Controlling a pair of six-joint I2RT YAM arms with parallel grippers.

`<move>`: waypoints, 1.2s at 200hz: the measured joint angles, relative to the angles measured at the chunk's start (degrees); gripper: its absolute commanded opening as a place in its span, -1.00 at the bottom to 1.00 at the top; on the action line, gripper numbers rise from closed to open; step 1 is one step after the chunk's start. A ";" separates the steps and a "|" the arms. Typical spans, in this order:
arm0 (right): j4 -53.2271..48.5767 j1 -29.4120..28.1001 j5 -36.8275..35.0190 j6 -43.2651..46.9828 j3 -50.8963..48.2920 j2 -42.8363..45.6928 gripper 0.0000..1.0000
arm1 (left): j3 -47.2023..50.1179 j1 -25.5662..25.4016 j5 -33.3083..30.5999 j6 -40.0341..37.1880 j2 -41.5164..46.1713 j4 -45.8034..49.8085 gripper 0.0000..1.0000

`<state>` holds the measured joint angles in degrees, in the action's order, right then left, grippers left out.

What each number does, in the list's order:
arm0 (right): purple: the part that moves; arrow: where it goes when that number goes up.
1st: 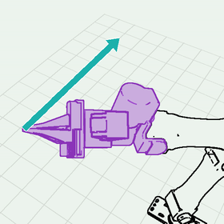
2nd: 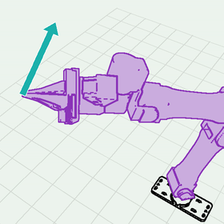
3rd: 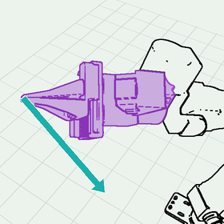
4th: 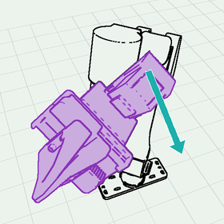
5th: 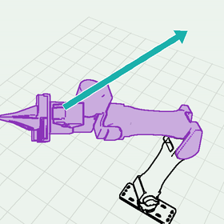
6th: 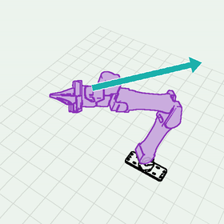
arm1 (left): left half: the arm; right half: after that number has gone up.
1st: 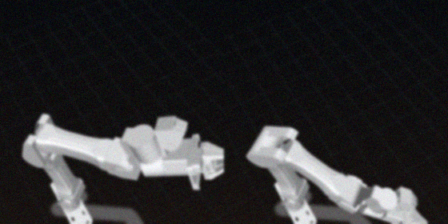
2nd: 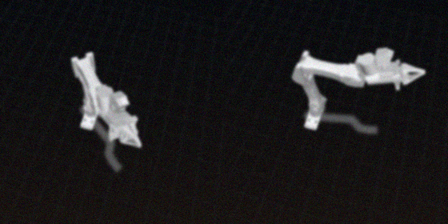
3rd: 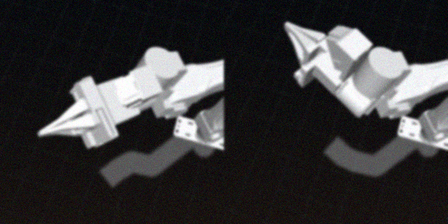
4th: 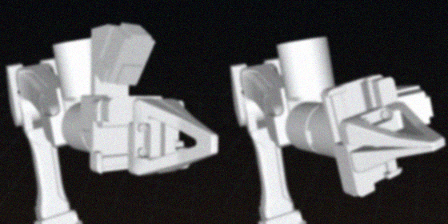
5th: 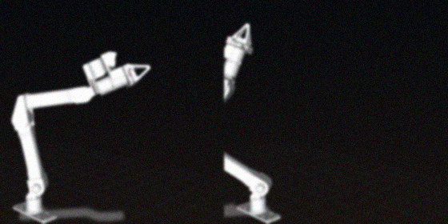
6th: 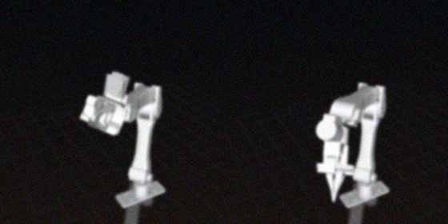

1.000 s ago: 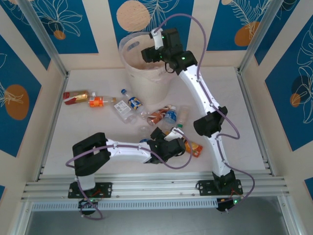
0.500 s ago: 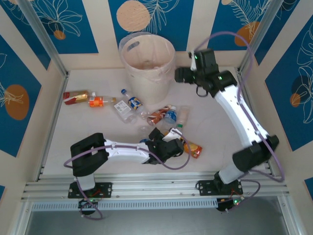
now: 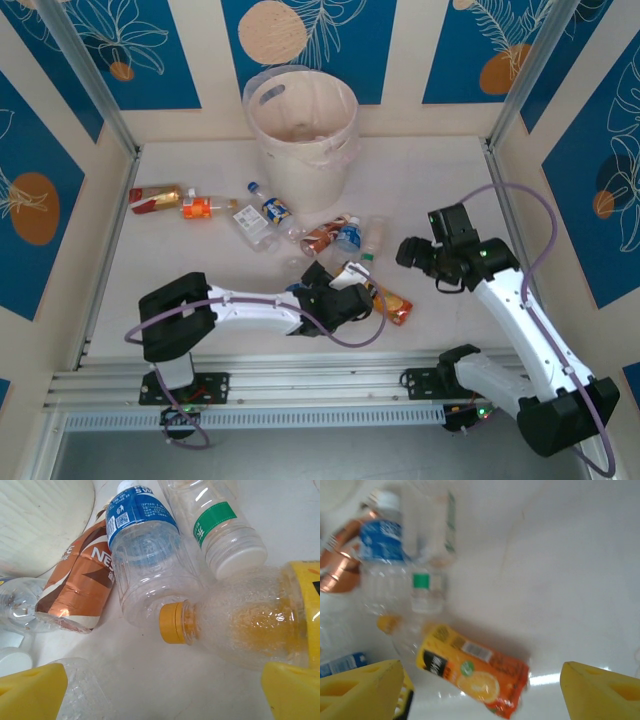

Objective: Put the plastic bottles in the bin

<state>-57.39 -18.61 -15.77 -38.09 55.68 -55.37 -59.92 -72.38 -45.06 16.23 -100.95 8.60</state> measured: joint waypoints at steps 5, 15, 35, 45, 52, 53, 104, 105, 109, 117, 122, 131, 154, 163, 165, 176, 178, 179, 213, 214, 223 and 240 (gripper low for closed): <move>-0.42 0.00 0.52 -0.37 -0.98 0.66 0.70 | 0.00 -0.02 0.00 0.00 0.15 0.02 0.99; -1.05 -0.02 1.62 -1.16 -2.99 1.97 0.75 | 0.04 -0.02 0.00 0.20 0.48 0.07 0.99; -1.18 -0.31 4.57 -1.92 -5.64 3.17 0.78 | 0.07 -0.02 0.00 1.07 1.44 1.25 0.99; -0.92 -0.76 5.60 -2.21 -6.38 2.99 0.80 | 0.09 -0.02 -0.07 1.81 2.19 2.25 0.99; -0.61 -1.31 5.92 -2.43 -6.82 2.67 0.82 | 0.09 -0.02 -0.09 2.47 2.82 3.13 0.99; -0.61 -1.38 5.97 -2.43 -6.86 2.62 0.82 | 0.09 -0.02 -0.09 2.58 2.91 3.26 0.99; 0.09 -7.78 4.74 -3.50 -7.39 -2.67 0.97 | -3.61 0.07 -4.17 15.13 7.91 20.55 0.99; 0.13 -7.91 4.63 -3.54 -7.39 -2.78 0.97 | -3.74 0.07 -4.26 15.28 7.96 20.92 0.99; 0.20 -8.31 4.52 -3.54 -7.39 -3.06 0.98 | -4.61 0.17 -4.50 17.05 8.20 22.95 0.99; 0.39 -9.16 4.09 -3.63 -7.37 -3.74 1.00 | -5.99 0.44 -4.76 20.04 8.66 26.73 0.99; 0.52 -9.68 3.82 -3.72 -7.37 -4.09 1.00 | -6.64 0.74 -4.83 21.81 9.07 28.81 0.99; 0.74 -10.54 3.32 -3.80 -7.37 -4.66 0.99 | -7.23 1.51 -4.79 24.55 9.99 31.76 0.99; 1.09 -12.41 2.05 -4.02 -7.37 -6.08 0.99 | -5.97 5.29 -3.13 29.68 13.60 36.15 0.99; 1.25 -12.94 1.66 -4.26 -7.37 -6.56 0.99 | -4.57 7.28 -1.53 30.77 15.13 36.33 0.99; 1.27 -13.03 1.60 -4.33 -7.37 -6.64 0.98 | -4.24 7.69 -1.18 31.01 15.41 36.33 0.99; 1.38 -13.51 1.16 -4.50 -7.37 -6.95 0.99 | -2.58 10.23 1.11 31.74 16.55 36.22 0.99; 1.40 -13.60 1.09 -4.57 -7.37 -6.99 0.99 | -2.25 10.69 1.64 31.80 16.65 36.15 0.99; 1.42 -13.64 1.05 -4.57 -7.37 -7.02 0.98 | -2.14 10.82 1.81 31.85 16.70 36.13 0.99; 1.86 -14.40 0.31 -5.38 -7.28 -7.10 0.98 | 0.42 16.11 10.43 31.63 16.31 33.14 0.99; 1.88 -14.40 0.28 -5.40 -7.28 -7.10 0.99 | 0.42 16.15 10.58 31.61 16.28 33.03 0.99; 2.08 -14.40 0.09 -5.42 -7.26 -7.10 0.99 | 0.42 16.68 12.46 31.41 16.02 31.54 0.99; 2.34 -14.40 -0.28 -5.42 -7.26 -7.10 0.99 | 0.35 17.00 15.45 31.23 15.19 29.14 0.99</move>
<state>-55.05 -33.01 -16.05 -43.51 48.42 -62.48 -59.57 -55.37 -29.61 47.46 -85.76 37.74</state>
